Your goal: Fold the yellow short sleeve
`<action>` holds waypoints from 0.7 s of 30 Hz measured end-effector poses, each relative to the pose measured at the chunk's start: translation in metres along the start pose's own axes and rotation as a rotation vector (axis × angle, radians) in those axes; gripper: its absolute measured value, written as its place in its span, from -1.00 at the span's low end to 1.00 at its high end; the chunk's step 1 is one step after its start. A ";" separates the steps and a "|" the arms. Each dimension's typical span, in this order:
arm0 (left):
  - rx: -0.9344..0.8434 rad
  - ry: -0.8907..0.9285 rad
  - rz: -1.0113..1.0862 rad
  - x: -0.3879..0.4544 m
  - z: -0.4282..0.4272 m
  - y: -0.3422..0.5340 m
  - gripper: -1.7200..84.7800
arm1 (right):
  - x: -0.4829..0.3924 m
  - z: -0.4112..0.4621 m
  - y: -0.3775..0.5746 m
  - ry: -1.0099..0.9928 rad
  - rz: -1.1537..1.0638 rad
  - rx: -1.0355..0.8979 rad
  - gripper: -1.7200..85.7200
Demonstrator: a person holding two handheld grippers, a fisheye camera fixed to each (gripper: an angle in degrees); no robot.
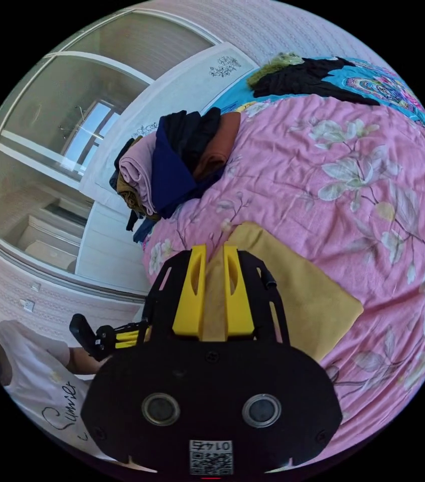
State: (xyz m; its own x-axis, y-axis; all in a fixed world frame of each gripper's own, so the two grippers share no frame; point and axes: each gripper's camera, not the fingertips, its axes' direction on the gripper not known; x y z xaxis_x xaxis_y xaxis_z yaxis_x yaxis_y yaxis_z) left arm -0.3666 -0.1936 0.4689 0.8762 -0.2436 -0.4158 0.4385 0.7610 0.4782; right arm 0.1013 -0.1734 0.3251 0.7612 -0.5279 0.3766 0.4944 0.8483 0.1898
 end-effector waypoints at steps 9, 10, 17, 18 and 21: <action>0.071 0.057 -0.091 -0.029 -0.006 -0.005 -0.70 | -0.019 0.017 -0.010 0.176 0.024 -0.158 -0.67; 0.068 0.073 -0.092 -0.028 -0.003 -0.008 -0.67 | -0.022 0.022 -0.010 0.182 0.024 -0.167 -0.66; 0.062 0.064 -0.080 -0.022 0.019 -0.018 -0.64 | -0.040 0.058 -0.005 0.408 0.055 -0.237 -0.67; 0.065 0.052 -0.055 -0.020 0.019 -0.019 -0.69 | -0.041 0.059 0.000 0.425 0.028 -0.239 -0.71; 0.068 0.088 -0.001 -0.017 0.015 -0.021 -0.83 | -0.038 0.050 0.016 0.403 0.001 -0.246 -0.80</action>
State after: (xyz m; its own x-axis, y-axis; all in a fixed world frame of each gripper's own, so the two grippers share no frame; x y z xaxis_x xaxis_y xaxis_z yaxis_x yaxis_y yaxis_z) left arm -0.3877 -0.2147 0.4776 0.8563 -0.1880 -0.4811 0.4542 0.7175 0.5281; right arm 0.0595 -0.1377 0.3595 0.8401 -0.5422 -0.0145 0.5410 0.8396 -0.0491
